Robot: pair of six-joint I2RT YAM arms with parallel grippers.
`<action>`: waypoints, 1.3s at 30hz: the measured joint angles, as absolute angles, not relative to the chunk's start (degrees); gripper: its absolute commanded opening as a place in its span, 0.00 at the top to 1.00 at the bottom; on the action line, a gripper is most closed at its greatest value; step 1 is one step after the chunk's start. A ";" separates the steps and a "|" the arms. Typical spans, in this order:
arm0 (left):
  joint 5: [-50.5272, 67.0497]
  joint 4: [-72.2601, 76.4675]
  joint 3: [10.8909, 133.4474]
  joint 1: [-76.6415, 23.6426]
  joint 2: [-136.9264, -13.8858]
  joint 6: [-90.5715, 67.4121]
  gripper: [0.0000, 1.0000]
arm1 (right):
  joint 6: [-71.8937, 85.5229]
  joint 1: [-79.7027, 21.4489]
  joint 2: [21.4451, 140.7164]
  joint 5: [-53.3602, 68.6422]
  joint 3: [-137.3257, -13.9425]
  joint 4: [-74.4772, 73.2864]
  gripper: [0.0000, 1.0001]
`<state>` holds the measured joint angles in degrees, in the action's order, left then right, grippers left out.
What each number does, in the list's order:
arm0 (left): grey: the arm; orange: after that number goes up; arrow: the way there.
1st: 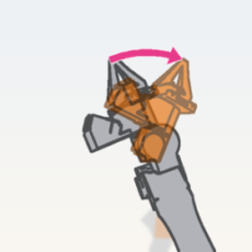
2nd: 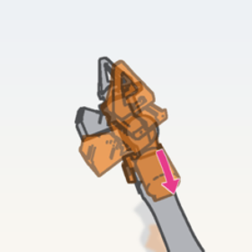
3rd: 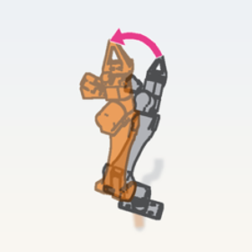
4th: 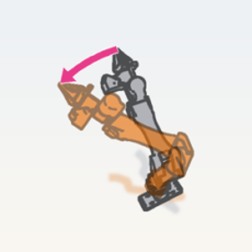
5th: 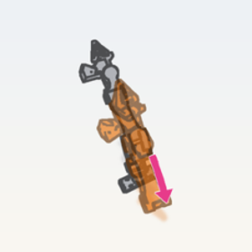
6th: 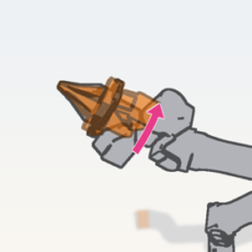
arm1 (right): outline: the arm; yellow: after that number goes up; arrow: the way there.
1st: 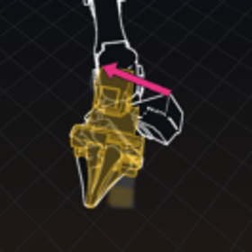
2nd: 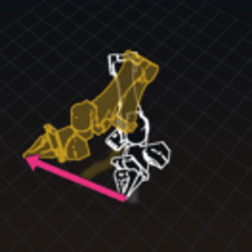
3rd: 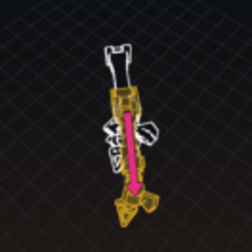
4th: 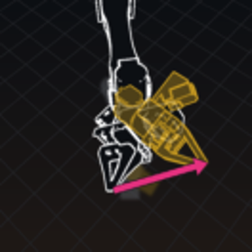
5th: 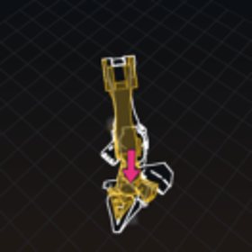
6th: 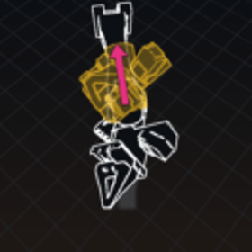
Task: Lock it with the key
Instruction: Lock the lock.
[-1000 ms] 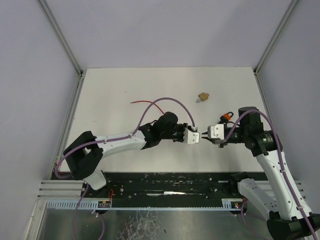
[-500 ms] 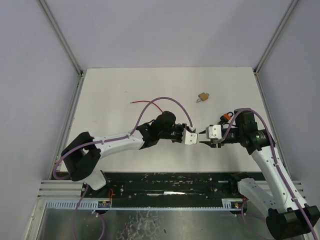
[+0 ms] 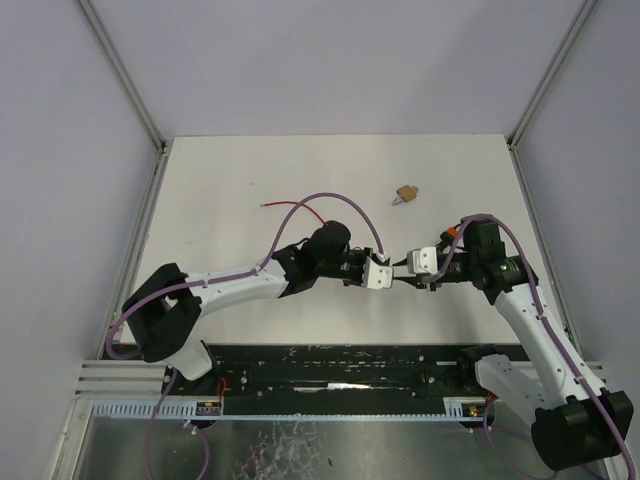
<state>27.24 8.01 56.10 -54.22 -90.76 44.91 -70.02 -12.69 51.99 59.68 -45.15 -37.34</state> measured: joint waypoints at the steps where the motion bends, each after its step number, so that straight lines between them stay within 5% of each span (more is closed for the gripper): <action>1: 27.62 7.99 56.10 -54.22 -90.76 44.84 1.00 | -70.02 -12.69 52.34 59.72 -44.73 -36.16 0.63; 28: 30.52 7.79 56.12 -53.95 -90.76 43.70 1.00 | -63.88 -14.04 55.18 64.03 -38.48 -24.21 0.71; 39: 30.26 7.16 56.12 -53.91 -90.78 43.20 1.00 | -59.22 -15.25 54.76 60.51 -36.62 -19.40 0.91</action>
<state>30.26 7.16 56.12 -53.91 -90.78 43.20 -59.22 -15.25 54.76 60.51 -36.62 -19.40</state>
